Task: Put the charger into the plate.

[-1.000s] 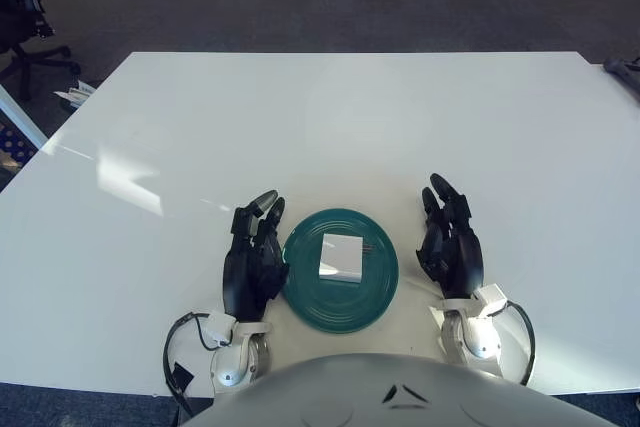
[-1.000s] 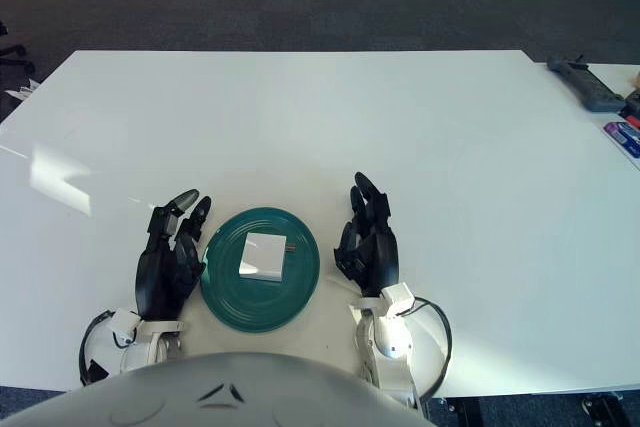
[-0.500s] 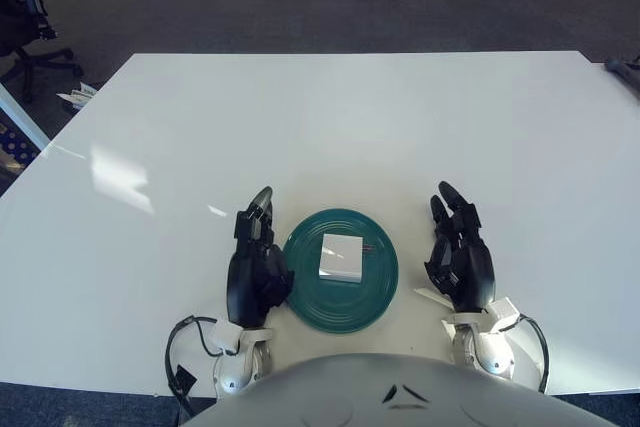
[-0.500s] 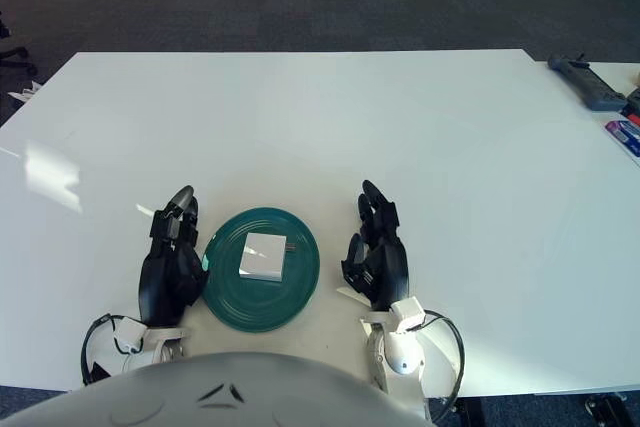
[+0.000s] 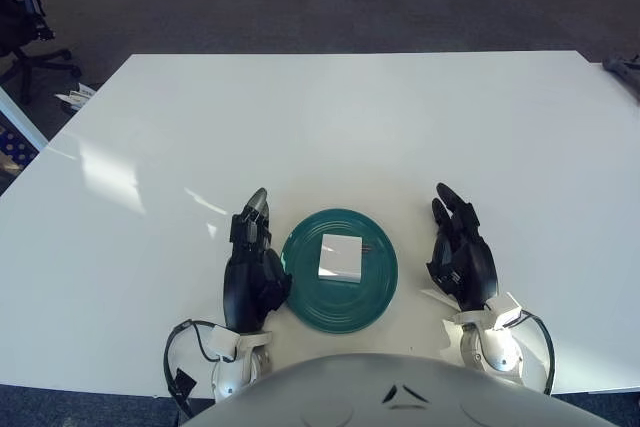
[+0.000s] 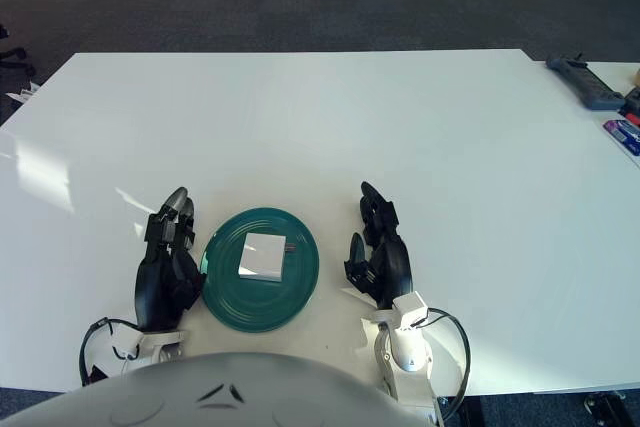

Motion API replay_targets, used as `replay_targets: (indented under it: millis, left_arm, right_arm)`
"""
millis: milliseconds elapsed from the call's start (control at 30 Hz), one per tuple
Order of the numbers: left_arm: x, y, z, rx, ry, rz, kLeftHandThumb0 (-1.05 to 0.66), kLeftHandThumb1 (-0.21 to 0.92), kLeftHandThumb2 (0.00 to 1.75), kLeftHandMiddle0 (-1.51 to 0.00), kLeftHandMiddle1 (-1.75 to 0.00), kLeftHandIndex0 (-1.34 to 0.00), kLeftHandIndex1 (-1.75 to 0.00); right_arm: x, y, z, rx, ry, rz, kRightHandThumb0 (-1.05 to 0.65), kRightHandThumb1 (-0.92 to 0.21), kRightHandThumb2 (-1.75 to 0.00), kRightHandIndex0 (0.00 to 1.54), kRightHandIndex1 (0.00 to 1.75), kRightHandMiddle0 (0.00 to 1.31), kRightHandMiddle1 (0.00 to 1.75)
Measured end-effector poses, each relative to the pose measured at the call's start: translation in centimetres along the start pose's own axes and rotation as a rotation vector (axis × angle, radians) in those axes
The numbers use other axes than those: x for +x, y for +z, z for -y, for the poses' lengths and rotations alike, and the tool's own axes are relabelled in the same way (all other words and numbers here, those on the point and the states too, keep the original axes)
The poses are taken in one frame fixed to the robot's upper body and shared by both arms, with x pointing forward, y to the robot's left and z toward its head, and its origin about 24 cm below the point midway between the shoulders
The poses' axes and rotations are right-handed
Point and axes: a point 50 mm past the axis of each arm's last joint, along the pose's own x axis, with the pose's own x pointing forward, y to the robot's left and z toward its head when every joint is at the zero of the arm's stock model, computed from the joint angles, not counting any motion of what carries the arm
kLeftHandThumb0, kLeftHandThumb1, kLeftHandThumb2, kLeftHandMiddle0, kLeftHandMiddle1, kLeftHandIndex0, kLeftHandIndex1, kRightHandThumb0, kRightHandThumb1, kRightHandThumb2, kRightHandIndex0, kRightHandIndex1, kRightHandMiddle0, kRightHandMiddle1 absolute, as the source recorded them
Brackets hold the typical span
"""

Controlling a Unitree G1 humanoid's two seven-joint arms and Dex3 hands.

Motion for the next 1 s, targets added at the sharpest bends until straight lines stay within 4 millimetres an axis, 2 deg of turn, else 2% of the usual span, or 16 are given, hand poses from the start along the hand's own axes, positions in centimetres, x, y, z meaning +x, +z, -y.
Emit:
replay_targets:
  millis: [333, 600, 667, 767, 800, 867, 1000]
  left_arm:
    - [-0.6, 0.1, 0.3, 0.016, 0.007, -0.077, -0.97, 0.92, 0.88, -0.16, 0.00, 0.00, -0.49]
    - [-0.9, 0.3, 0.3, 0.117, 0.025, -0.124, -0.98, 0.92, 0.91, -0.13, 0.00, 0.00, -0.46]
    - [-0.8, 0.3, 0.1, 0.138, 0.035, -0.138, -0.98, 0.92, 0.91, -0.18, -0.02, 0.00, -0.53]
    - [-0.6, 0.2, -0.3, 0.161, 0.056, -0.158, -0.97, 0.92, 0.89, -0.41, -0.15, -0.04, -0.80]
    - [-0.5, 0.2, -0.4, 0.166, 0.067, -0.161, -0.97, 0.92, 0.89, -0.44, -0.17, -0.05, -0.84]
    - [-0.3, 0.3, -0.7, 0.173, 0.089, -0.165, -0.96, 0.92, 0.87, -0.47, -0.32, -0.09, -0.94]
    - [-0.2, 0.3, -1.0, 0.167, 0.111, -0.171, -0.96, 0.92, 0.86, -0.46, -0.52, -0.14, -1.02]
  right_arm:
    - [0.0, 0.0, 0.0, 0.001, 0.016, -0.003, -0.71, -0.92, -0.84, 0.11, 0.00, 0.00, 0.44]
    - [0.0, -0.1, 0.2, 0.009, 0.039, 0.004, -0.70, -0.92, -0.84, 0.11, 0.00, 0.00, 0.44]
    - [0.0, -0.1, 0.3, 0.012, 0.043, 0.006, -0.70, -0.92, -0.84, 0.11, 0.00, 0.00, 0.44]
    - [0.0, -0.1, 0.3, 0.016, 0.044, 0.007, -0.70, -0.92, -0.82, 0.12, 0.00, 0.00, 0.45]
    - [0.1, -0.1, 0.2, 0.016, 0.045, 0.007, -0.69, -0.92, -0.82, 0.12, 0.01, 0.00, 0.45]
    - [0.1, -0.1, 0.2, 0.016, 0.045, 0.008, -0.69, -0.92, -0.82, 0.13, 0.01, 0.00, 0.46]
    - [0.2, -0.2, 0.2, 0.016, 0.045, 0.009, -0.69, -0.92, -0.81, 0.13, 0.01, 0.00, 0.46]
